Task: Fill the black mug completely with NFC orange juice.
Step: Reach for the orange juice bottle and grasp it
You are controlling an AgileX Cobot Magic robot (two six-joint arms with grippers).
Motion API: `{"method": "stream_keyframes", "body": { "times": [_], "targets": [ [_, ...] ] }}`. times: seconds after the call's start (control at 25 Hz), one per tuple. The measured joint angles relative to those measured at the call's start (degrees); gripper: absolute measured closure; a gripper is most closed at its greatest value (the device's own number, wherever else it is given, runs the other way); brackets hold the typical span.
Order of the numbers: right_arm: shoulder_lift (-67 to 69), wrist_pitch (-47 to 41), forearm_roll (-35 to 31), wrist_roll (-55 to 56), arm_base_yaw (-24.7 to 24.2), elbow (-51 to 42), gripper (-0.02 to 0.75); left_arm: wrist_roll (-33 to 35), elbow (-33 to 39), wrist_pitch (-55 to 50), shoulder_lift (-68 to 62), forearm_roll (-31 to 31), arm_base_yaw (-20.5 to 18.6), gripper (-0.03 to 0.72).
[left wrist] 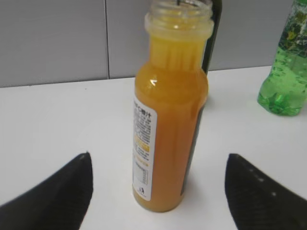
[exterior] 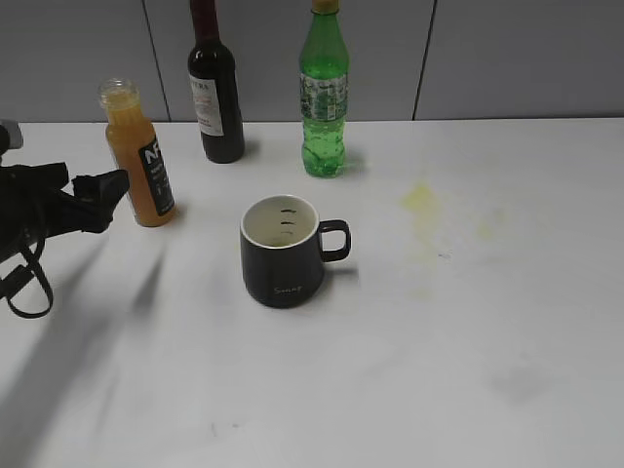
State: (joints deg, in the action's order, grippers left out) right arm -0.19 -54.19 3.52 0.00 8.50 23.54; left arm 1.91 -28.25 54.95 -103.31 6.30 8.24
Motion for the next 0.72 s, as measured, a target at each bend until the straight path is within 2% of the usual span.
{"method": "stream_keyframes", "body": {
  "times": [0.72],
  "targets": [
    [0.0, 0.0, 0.0, 0.0, 0.0, 0.0, 0.218, -0.5, -14.6, 3.4, -16.9, 3.5, 0.0, 0.024]
  ]
}}
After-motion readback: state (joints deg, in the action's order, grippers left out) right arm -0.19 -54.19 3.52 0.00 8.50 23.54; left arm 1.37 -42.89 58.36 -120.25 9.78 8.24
